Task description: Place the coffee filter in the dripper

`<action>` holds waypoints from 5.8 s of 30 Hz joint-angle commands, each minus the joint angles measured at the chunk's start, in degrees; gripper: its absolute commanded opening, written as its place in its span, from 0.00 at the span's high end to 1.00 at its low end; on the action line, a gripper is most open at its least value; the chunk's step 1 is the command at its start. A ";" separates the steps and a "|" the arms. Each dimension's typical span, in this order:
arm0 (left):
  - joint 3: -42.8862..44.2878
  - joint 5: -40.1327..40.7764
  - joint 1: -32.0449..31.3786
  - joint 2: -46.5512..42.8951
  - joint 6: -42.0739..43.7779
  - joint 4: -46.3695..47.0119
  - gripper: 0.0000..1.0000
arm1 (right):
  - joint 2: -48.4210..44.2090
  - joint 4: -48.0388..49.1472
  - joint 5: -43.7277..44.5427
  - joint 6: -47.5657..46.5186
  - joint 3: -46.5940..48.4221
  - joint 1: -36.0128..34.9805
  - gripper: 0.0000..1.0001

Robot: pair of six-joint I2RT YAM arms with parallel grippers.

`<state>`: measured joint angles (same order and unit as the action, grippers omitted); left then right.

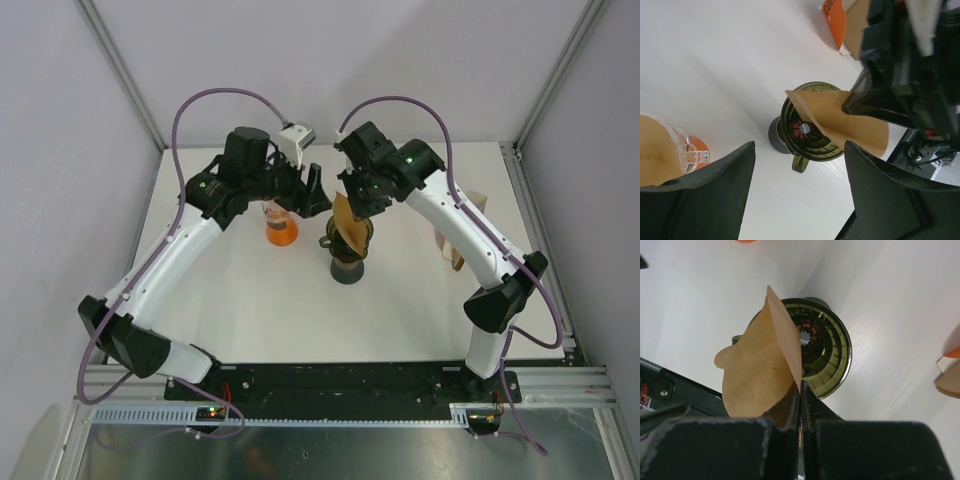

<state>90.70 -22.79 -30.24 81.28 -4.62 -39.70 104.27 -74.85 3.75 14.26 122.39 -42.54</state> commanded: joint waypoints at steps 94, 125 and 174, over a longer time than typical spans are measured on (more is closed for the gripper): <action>-0.41 -10.50 15.31 -2.02 1.39 4.70 0.20 | 5.09 18.29 9.11 -10.04 -19.62 -4.11 1.00; -16.50 -5.07 2.63 1.55 -13.95 13.28 0.48 | 1.82 22.83 2.14 -9.94 -21.47 -1.89 1.00; -13.77 -0.18 1.54 -0.28 -8.86 13.30 0.40 | -20.98 40.00 -7.40 -8.01 -35.99 7.12 0.67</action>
<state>73.91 -24.01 -28.38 83.48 -15.44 -26.39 85.82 -37.30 -4.38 5.96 86.11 -36.01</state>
